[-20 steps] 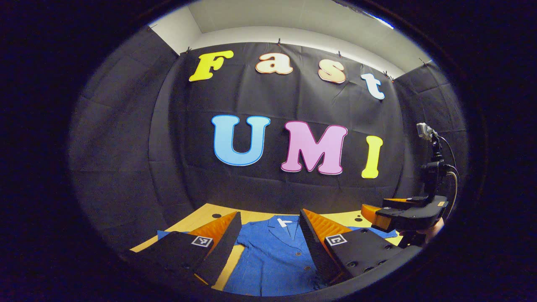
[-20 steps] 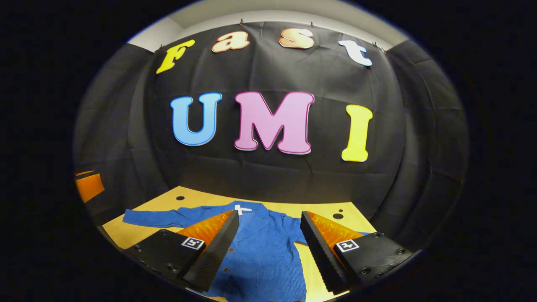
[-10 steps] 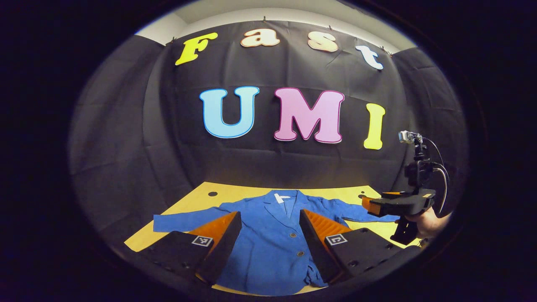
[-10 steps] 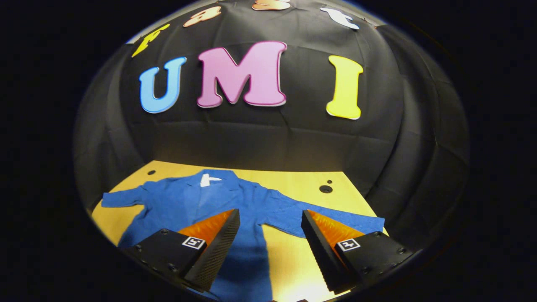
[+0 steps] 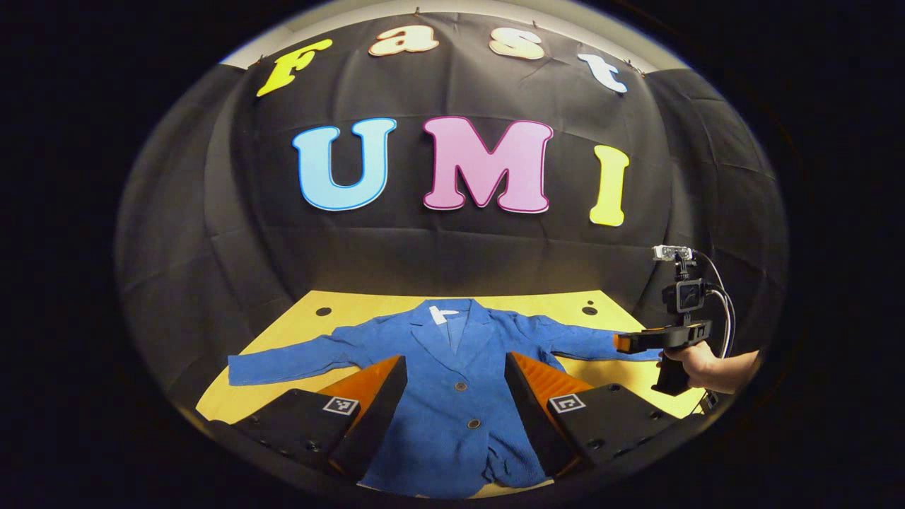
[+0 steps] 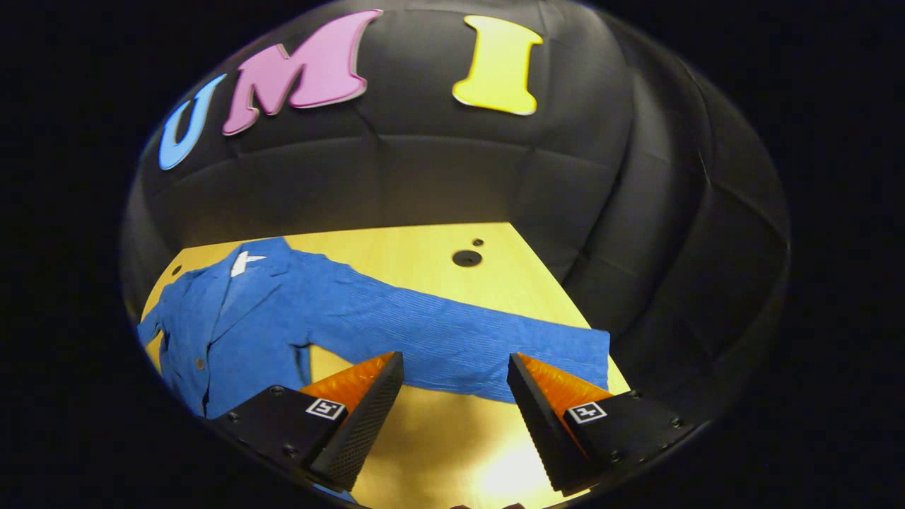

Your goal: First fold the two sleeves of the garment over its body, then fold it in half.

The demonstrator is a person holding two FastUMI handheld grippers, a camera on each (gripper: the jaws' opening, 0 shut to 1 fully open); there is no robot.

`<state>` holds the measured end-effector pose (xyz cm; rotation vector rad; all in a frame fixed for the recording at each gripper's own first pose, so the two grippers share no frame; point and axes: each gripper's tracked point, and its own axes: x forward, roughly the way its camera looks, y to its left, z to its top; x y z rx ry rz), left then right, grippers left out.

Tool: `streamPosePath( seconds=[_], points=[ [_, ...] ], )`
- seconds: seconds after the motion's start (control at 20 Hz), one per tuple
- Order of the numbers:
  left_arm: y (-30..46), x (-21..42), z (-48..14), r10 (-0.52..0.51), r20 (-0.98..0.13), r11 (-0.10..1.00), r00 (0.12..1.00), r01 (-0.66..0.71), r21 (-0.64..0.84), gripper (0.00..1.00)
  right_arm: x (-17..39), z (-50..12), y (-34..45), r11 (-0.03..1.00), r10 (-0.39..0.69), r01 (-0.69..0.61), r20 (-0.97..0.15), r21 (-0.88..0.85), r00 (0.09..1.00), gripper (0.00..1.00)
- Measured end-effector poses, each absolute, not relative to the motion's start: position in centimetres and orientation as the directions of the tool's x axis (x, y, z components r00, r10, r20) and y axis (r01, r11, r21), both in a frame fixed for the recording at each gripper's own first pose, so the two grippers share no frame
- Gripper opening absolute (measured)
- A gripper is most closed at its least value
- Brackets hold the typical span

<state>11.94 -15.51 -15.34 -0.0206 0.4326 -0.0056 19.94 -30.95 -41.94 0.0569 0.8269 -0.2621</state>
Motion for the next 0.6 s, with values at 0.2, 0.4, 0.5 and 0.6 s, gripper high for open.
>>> streamPosePath(
  seconds=[0.2,0.4,0.5,0.6],
  points=[
    [-17.6,13.4,-17.3,-0.07,-0.466,0.997,0.882,0.051,-0.055,0.8,19.0,-45.5,-37.0,0.911,-0.309,0.404,-0.79,-0.085,0.53,0.97],
    [-18.9,14.4,-18.0,-0.107,-0.481,0.994,0.87,0.076,-0.084,0.8,17.4,-47.6,-42.0,0.863,-0.394,0.477,-0.812,-0.166,0.43,0.97],
    [-19.2,14.9,-18.4,-0.119,-0.489,0.992,0.864,0.082,-0.096,0.8,16.9,-49.1,-42.6,0.848,-0.378,0.509,-0.844,-0.149,0.382,0.98],
    [-19.7,15.2,-18.4,-0.131,-0.49,0.99,0.862,0.091,-0.105,0.8,17.0,-49.0,-43.2,0.819,-0.374,0.563,-0.847,-0.11,0.379,0.99]
  ],
)
